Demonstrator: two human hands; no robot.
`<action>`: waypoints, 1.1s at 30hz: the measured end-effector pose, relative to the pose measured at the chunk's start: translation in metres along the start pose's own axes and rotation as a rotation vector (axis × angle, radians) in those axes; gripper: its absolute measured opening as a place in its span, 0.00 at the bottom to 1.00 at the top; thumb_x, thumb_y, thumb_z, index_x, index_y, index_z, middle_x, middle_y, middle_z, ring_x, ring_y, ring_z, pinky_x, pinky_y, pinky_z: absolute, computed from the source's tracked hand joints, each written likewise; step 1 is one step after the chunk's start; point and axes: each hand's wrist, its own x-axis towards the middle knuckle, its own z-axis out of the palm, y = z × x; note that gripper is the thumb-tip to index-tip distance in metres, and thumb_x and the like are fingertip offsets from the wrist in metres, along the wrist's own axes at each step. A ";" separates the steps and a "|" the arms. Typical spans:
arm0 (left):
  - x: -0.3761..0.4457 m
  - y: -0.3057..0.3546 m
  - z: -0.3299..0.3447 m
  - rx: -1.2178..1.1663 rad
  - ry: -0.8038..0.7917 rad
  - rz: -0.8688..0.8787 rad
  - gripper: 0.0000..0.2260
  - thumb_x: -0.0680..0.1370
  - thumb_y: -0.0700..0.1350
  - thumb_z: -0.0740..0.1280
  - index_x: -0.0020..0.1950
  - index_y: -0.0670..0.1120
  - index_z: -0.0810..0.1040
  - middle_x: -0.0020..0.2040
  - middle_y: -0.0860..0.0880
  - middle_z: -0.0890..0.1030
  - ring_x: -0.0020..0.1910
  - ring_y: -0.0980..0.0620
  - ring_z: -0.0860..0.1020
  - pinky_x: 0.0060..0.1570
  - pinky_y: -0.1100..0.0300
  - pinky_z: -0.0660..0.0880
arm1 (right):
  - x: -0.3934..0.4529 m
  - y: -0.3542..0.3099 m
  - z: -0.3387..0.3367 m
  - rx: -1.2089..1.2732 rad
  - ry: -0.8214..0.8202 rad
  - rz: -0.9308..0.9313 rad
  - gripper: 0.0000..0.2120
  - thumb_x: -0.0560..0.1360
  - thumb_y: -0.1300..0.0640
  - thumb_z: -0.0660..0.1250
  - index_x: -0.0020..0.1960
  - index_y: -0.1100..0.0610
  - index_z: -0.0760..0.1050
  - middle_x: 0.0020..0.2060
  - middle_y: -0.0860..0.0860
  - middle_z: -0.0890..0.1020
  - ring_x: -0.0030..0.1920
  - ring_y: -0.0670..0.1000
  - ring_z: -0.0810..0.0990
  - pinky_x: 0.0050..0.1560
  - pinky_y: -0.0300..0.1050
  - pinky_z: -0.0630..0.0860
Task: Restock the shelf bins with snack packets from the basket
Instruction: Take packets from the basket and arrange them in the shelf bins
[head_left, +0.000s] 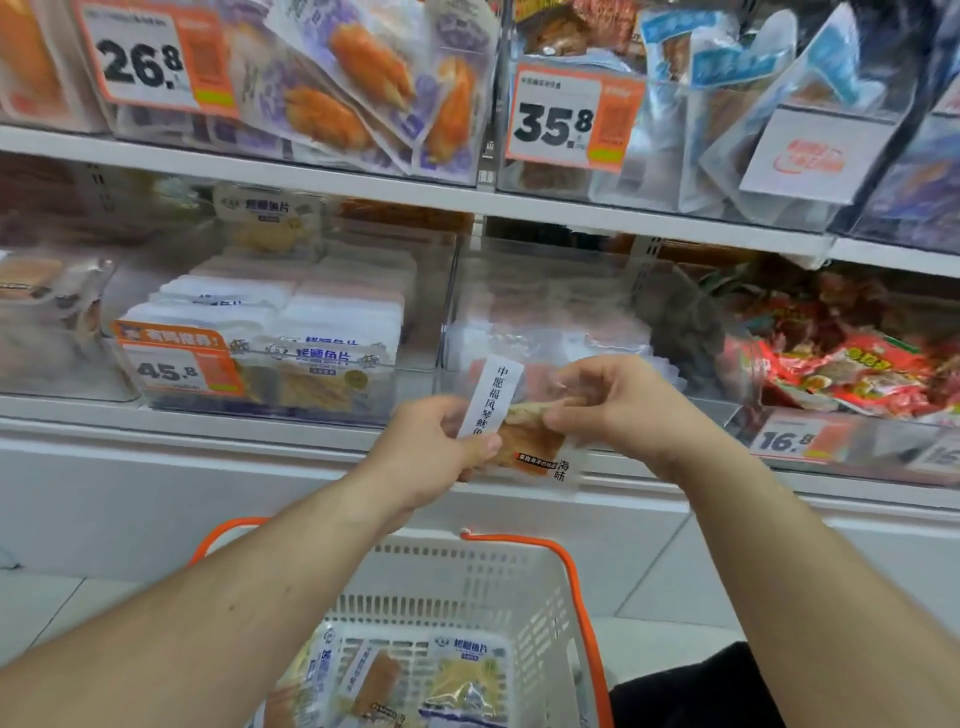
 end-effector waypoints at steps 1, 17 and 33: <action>0.003 0.003 0.004 -0.001 -0.004 0.005 0.11 0.76 0.33 0.70 0.47 0.51 0.80 0.39 0.56 0.84 0.33 0.60 0.80 0.33 0.65 0.76 | -0.001 0.000 -0.005 -0.034 0.009 0.001 0.13 0.71 0.69 0.74 0.44 0.52 0.80 0.35 0.50 0.83 0.38 0.49 0.81 0.44 0.49 0.79; 0.038 0.036 0.016 0.154 0.039 0.200 0.07 0.76 0.41 0.73 0.51 0.52 0.82 0.43 0.57 0.84 0.39 0.59 0.81 0.39 0.64 0.77 | 0.004 -0.005 -0.040 -0.029 0.239 -0.094 0.06 0.74 0.63 0.73 0.41 0.54 0.83 0.38 0.49 0.86 0.40 0.46 0.84 0.42 0.40 0.80; 0.088 0.061 0.003 1.435 -0.248 0.294 0.09 0.80 0.50 0.61 0.53 0.54 0.80 0.48 0.54 0.80 0.46 0.50 0.76 0.44 0.57 0.75 | 0.012 0.019 -0.103 -0.217 0.431 -0.195 0.06 0.74 0.63 0.73 0.43 0.52 0.84 0.31 0.39 0.83 0.30 0.36 0.77 0.34 0.33 0.73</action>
